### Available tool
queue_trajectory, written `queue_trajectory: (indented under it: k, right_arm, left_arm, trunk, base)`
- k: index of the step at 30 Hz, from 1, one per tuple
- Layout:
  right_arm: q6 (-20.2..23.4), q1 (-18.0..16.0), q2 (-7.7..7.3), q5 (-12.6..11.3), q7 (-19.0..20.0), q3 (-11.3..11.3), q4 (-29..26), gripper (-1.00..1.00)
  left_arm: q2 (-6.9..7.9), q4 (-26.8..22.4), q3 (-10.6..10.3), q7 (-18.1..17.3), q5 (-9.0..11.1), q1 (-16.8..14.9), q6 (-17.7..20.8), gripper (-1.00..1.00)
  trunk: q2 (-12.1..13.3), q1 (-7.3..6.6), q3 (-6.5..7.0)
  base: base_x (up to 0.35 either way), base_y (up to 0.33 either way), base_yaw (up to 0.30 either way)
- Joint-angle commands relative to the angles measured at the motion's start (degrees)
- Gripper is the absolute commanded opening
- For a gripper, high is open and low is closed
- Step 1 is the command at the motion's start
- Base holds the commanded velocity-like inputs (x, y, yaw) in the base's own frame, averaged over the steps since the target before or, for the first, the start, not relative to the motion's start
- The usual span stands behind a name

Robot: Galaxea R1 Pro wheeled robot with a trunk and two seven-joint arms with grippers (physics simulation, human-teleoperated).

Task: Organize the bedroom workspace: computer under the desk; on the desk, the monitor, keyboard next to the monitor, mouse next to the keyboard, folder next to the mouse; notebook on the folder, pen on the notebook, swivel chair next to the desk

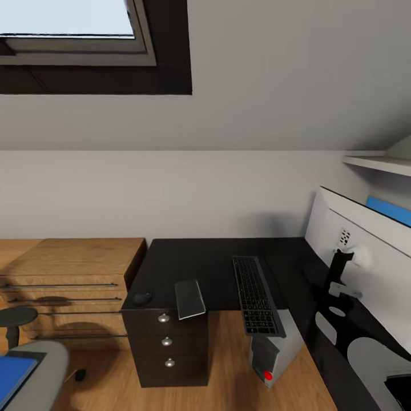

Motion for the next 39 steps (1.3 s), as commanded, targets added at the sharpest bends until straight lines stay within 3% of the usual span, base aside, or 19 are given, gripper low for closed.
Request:
queue_trajectory:
  k: [1,39]
  right_arm:
    - [-0.23,-0.04,-0.04,-0.58,-0.22,0.49,0.01,1.0]
    - [-0.23,-0.03,-0.05,-0.58,-0.22,0.49,0.01,1.0]
  left_arm:
    - [0.05,-0.08,-0.35,0.3,0.61,-0.02,-0.35,1.0]
    - [0.05,-0.08,-0.35,0.3,0.61,-0.02,-0.35,1.0]
  trunk:
    - [-0.04,0.02,-0.06]
    - [-0.04,0.02,-0.06]
  base:
    - [0.076,-0.047,0.0]
    - [0.065,-0.025,0.0]
